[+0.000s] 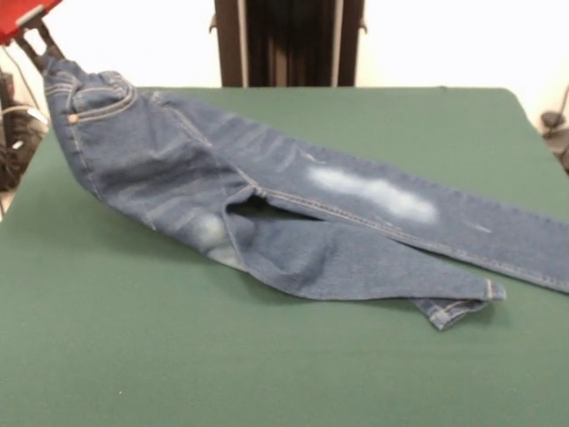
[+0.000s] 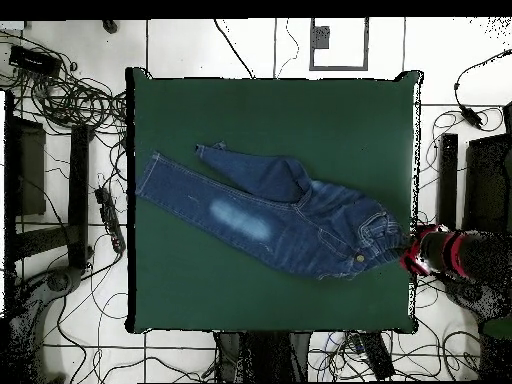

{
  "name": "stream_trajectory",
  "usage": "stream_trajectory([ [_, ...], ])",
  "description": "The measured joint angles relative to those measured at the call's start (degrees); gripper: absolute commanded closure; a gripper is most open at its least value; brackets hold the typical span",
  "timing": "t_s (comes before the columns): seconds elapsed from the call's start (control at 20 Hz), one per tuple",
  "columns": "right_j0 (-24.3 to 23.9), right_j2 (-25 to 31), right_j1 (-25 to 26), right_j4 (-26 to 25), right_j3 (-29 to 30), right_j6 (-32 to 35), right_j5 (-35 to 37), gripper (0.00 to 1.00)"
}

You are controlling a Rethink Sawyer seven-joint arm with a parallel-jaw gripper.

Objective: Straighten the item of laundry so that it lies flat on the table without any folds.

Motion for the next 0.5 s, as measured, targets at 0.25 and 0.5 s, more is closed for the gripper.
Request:
stream_trajectory([
  [0.25, 0.0, 0.0, 0.3, -0.2, -2.5, -3.4, 1.7, 1.0],
  [0.5, 0.0, 0.0, 0.4, -0.3, -5.6, -7.2, 3.9, 1.0],
])
